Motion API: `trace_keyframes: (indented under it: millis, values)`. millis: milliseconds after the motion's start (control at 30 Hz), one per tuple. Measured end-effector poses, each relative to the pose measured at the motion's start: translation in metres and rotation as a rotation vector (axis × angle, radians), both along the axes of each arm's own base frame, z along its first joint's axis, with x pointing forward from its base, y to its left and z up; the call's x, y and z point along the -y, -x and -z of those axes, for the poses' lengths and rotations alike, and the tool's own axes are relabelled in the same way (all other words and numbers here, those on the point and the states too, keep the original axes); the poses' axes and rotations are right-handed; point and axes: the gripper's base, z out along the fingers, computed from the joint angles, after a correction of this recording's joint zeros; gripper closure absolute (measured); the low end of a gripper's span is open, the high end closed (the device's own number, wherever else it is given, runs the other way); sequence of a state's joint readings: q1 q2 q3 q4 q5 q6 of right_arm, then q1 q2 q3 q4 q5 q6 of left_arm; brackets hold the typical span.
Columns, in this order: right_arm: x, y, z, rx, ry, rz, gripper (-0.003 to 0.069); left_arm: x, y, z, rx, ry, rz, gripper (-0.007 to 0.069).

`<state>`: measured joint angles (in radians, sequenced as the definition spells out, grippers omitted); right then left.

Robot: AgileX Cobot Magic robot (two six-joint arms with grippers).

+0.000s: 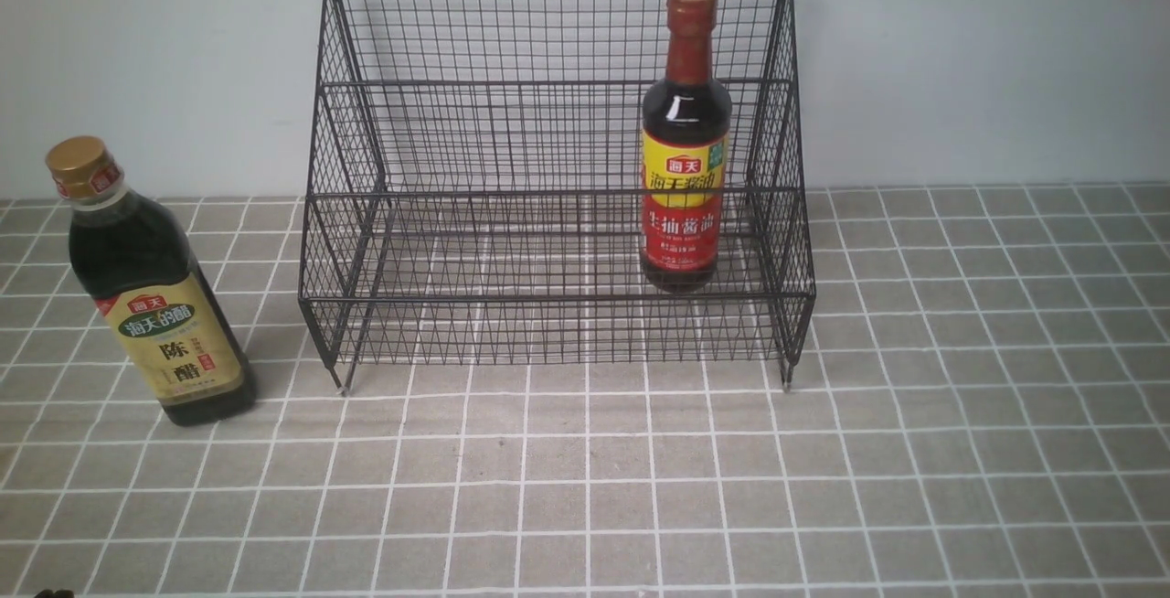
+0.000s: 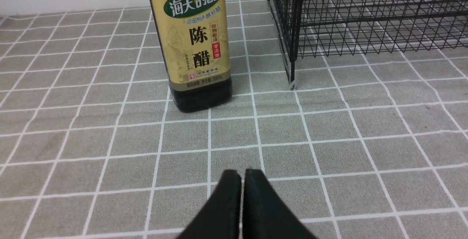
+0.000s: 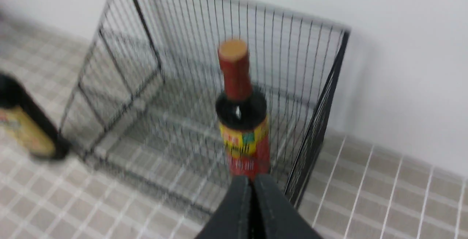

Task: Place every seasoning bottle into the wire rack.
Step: Use the left arm to grab the condiment bottle closest to it

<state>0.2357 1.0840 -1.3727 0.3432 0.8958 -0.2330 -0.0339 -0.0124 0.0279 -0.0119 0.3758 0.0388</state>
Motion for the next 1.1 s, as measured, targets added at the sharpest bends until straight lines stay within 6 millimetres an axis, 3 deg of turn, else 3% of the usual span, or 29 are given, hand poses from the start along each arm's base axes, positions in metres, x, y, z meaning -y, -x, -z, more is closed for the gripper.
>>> trace_keyframes:
  millis: [67,100,267,433,567,867,933,1100]
  values:
    - [0.012,0.035,0.012,0.139,-0.061,0.055,0.0669,0.000,0.000,0.000,0.000,0.000,0.000,0.0631]
    - [0.014,0.039,0.008,0.167,-0.070,0.060,0.0669,0.000,0.000,0.000,0.000,0.000,0.000,0.0631]
    - [0.040,0.100,0.082,0.437,-0.209,0.194,0.0671,-0.001,0.000,0.000,0.004,-0.033,-0.001,0.0631]
    - [0.053,0.129,0.136,0.553,-0.270,0.257,0.0671,0.000,-0.003,-0.010,0.109,0.078,-0.015,0.0631]
    - [0.056,0.137,0.152,0.567,-0.279,0.261,0.0671,0.001,-0.004,-0.023,0.248,0.172,-0.024,0.0631]
    - [0.056,0.144,0.155,0.563,-0.278,0.243,0.0671,-0.003,0.002,-0.062,0.681,0.211,-0.027,0.0631]
    - [0.055,0.144,0.157,0.542,-0.271,0.235,0.0671,-0.003,-0.001,-0.065,0.668,0.210,-0.030,0.0631]
    - [0.055,0.144,0.158,0.533,-0.267,0.232,0.0671,-0.002,-0.036,-0.095,0.481,0.163,-0.041,0.0599]
